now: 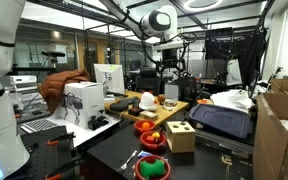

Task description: Pick up the banana and put it in the bowl on the middle of the two other bowls

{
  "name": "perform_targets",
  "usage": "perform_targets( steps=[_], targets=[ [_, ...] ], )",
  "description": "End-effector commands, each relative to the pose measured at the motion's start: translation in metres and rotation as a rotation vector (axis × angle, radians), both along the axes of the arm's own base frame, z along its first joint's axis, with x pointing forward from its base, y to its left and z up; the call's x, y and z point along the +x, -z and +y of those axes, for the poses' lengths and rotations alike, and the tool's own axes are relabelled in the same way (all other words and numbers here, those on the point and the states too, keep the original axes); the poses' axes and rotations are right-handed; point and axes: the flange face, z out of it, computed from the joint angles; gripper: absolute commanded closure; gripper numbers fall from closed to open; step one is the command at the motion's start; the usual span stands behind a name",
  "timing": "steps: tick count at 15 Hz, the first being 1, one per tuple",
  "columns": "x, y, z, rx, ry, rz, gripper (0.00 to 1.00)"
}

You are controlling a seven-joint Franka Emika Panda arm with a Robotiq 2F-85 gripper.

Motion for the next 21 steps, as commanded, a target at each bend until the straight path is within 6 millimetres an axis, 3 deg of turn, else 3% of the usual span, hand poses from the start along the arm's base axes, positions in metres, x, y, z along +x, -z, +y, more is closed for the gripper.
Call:
perform_targets(
  steps=[1, 6, 9, 12, 21],
  targets=[
    [0.002, -0.029, 0.003, 0.105, 0.099, 0.09, 0.0],
    [0.005, -0.056, 0.006, 0.144, 0.227, 0.133, 0.0],
    [0.008, -0.062, 0.004, 0.12, 0.246, 0.132, 0.0],
    [0.019, -0.06, 0.003, 0.116, 0.231, 0.108, 0.0],
    [0.045, -0.047, 0.031, 0.074, 0.155, 0.123, 0.0]
  ],
)
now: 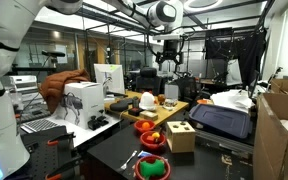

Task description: Pick up the banana and put it in the bowl on the middle of the two other bowls

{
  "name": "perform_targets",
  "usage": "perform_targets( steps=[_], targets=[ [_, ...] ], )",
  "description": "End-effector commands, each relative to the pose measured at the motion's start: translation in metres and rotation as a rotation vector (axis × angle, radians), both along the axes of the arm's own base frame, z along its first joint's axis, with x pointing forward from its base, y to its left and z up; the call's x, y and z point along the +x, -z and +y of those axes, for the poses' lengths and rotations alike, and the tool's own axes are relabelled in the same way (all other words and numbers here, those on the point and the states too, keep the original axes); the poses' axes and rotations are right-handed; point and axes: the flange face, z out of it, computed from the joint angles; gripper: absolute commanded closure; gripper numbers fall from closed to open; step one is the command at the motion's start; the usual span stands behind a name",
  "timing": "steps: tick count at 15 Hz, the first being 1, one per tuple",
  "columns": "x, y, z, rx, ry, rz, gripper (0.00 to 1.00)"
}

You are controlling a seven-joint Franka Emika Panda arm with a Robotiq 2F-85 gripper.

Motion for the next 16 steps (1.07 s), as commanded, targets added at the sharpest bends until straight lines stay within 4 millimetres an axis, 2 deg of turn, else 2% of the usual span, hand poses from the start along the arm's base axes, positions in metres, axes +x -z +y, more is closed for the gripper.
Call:
perform_targets(
  steps=[1, 9, 16],
  targets=[
    [0.007, -0.007, 0.005, -0.01, -0.018, 0.016, 0.0],
    [0.006, 0.004, 0.003, -0.001, -0.001, 0.032, 0.0],
    [0.006, 0.004, 0.003, -0.001, -0.001, 0.032, 0.0]
  ],
)
